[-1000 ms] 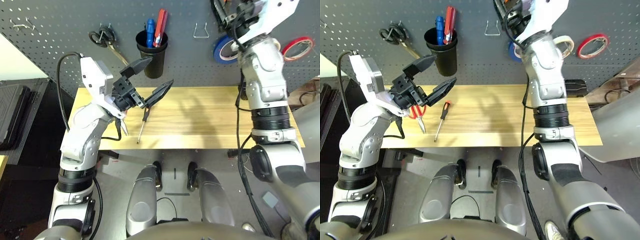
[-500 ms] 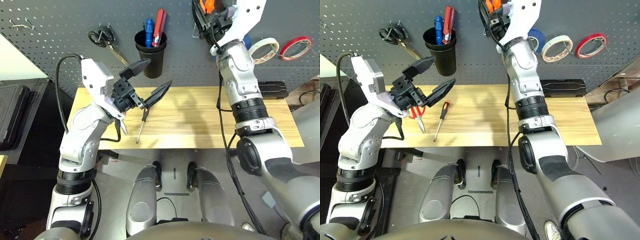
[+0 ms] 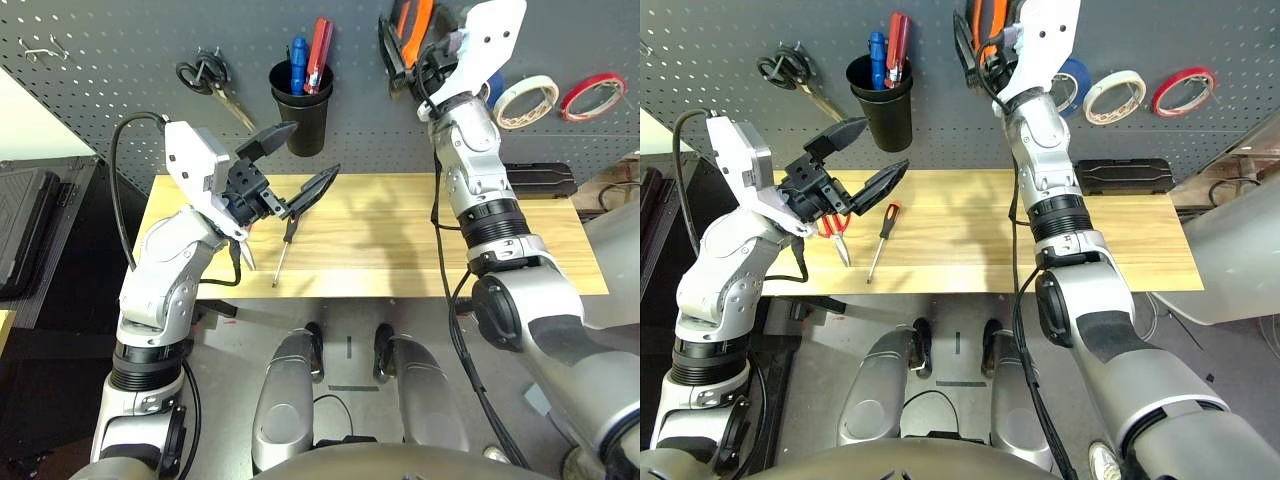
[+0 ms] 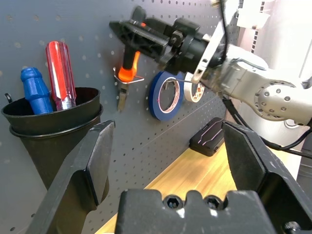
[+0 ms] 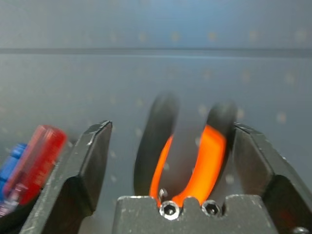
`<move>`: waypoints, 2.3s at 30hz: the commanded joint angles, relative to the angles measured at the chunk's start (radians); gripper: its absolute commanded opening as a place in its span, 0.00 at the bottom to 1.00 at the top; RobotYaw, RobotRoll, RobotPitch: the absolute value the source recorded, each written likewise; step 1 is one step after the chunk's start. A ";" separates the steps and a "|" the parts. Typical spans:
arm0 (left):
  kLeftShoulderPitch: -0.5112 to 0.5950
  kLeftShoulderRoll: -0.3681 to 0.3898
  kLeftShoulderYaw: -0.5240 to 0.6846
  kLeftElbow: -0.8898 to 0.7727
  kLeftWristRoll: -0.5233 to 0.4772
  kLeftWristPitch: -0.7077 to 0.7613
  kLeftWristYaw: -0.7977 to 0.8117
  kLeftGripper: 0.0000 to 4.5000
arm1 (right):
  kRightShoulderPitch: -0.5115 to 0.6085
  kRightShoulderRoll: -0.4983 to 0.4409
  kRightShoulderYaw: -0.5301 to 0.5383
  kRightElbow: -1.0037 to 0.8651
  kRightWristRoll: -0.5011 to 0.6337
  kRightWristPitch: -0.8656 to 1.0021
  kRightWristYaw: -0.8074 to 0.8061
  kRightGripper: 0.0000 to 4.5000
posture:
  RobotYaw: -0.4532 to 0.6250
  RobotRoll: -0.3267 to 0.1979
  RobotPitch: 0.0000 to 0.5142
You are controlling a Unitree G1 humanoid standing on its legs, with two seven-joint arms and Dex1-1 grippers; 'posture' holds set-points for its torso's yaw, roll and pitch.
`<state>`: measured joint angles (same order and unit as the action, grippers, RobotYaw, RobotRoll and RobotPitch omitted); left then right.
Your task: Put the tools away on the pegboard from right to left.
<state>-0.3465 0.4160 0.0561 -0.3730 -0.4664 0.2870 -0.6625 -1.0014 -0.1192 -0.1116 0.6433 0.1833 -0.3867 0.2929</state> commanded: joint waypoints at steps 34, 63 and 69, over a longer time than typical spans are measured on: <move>0.066 -0.010 -0.171 0.314 0.387 0.044 0.182 1.00 | 0.830 -0.475 0.209 -0.552 0.002 0.431 0.615 1.00 | 0.56 0.62 0.47; -0.336 -0.204 -0.238 1.196 0.562 0.147 0.332 1.00 | 0.776 -0.403 0.340 -0.421 -0.177 0.450 0.589 1.00 | 0.50 0.62 0.58; -0.437 -0.234 -0.209 1.449 0.566 0.071 0.353 0.85 | 0.774 -0.407 0.334 -0.447 -0.176 0.460 0.586 1.00 | 0.47 0.62 0.58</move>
<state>-0.7888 0.1928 -0.1629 1.0054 0.0916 0.3706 -0.3174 -0.2389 -0.5196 0.2222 0.2036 0.0088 0.0682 0.8773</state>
